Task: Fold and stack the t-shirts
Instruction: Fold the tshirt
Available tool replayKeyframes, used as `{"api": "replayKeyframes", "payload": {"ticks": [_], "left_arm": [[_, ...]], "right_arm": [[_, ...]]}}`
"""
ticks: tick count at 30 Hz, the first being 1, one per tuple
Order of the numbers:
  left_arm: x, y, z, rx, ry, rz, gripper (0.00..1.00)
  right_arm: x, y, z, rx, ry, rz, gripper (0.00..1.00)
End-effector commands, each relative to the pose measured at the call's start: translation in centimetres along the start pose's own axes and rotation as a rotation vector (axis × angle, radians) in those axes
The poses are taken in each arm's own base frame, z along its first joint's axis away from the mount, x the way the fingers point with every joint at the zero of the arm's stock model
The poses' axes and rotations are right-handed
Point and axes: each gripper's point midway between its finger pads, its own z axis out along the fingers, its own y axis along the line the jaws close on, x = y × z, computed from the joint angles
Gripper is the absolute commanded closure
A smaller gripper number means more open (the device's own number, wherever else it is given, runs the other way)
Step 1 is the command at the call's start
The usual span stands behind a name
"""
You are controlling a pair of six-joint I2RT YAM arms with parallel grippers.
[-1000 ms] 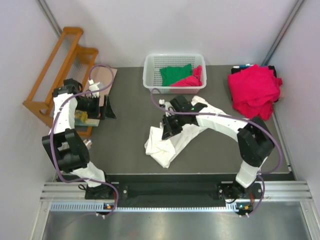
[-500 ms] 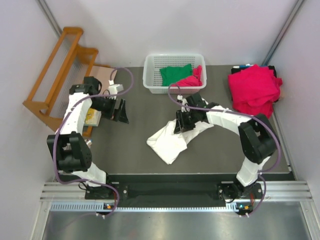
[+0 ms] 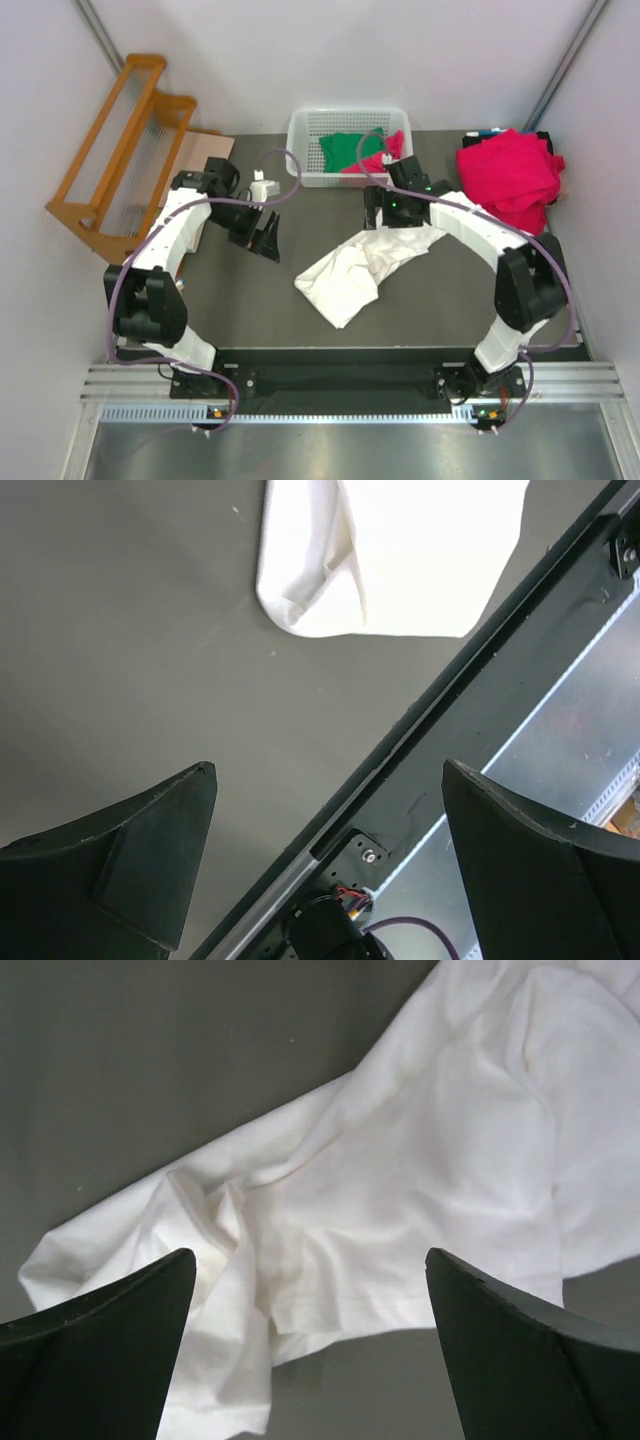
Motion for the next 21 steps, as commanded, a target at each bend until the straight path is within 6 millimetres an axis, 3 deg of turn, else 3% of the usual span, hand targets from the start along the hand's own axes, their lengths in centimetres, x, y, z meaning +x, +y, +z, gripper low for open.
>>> {"api": "replayKeyframes", "payload": {"ticks": [1, 4, 5, 7, 8, 14, 16, 21], "left_arm": [[0.8, -0.2, 1.5, -0.001, 0.014, -0.021, 0.01], [1.4, 0.3, 3.2, 0.010, 0.041, -0.045, 0.01], [1.6, 0.6, 3.8, 0.012, 0.054, -0.054, 0.01], [1.4, 0.7, 4.3, 0.023, 0.056, -0.059, 0.01], [1.4, 0.7, 4.8, 0.035, 0.063, -0.067, 0.02], [1.1, -0.4, 7.5, 0.056, 0.144, -0.015, 0.01], [1.2, -0.9, 8.4, 0.058, 0.170, 0.020, 0.01], [1.3, 0.3, 10.9, 0.081, 0.208, 0.024, 0.01]], "right_arm": [[-0.8, 5.2, -6.6, -0.112, -0.096, -0.091, 0.04], [2.4, 10.0, -8.6, -0.296, -0.047, -0.137, 0.03], [4.6, 11.9, -8.8, -0.336, -0.014, -0.171, 0.03], [6.6, 13.1, -8.9, -0.344, 0.015, -0.195, 0.03], [8.5, 13.5, -8.5, -0.333, 0.047, -0.209, 0.03], [12.8, 12.2, -6.8, -0.269, 0.107, -0.182, 0.07], [13.1, 12.6, -7.8, -0.293, 0.086, -0.172, 0.09], [15.8, 13.2, -9.0, -0.353, 0.103, -0.120, 0.11]]}}
